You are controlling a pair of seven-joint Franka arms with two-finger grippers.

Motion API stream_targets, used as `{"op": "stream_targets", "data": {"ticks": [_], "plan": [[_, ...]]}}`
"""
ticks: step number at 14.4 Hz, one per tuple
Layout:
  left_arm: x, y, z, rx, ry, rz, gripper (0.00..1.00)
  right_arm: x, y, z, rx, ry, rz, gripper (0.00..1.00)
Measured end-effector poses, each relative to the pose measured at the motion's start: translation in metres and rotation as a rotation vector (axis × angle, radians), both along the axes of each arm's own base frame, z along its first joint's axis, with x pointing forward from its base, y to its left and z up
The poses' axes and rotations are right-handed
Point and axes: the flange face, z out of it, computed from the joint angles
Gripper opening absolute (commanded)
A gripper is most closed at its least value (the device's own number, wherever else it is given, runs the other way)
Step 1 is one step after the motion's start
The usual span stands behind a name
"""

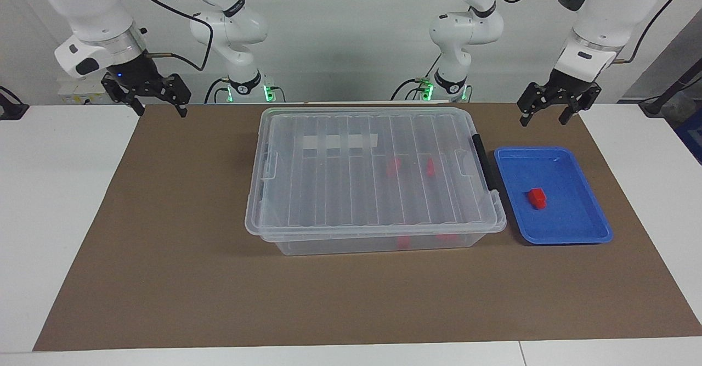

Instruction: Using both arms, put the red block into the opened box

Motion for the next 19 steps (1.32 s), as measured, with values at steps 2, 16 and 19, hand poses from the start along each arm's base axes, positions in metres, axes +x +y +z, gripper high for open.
{"op": "stream_targets", "data": {"ticks": [2, 16, 19], "plan": [[0.0, 0.0, 0.0, 0.0, 0.0, 0.0, 1.0, 0.0, 0.0, 0.0, 0.0, 0.0, 0.0, 1.0], [0.0, -0.003, 0.0, 0.0, 0.0, -0.005, 1.0, 0.016, 0.105, -0.107, 0.006, -0.098, 0.141, 1.0], [0.0, -0.003, 0.0, 0.0, 0.0, -0.005, 1.0, 0.014, 0.132, -0.134, 0.005, -0.073, 0.164, 1.0]]}}
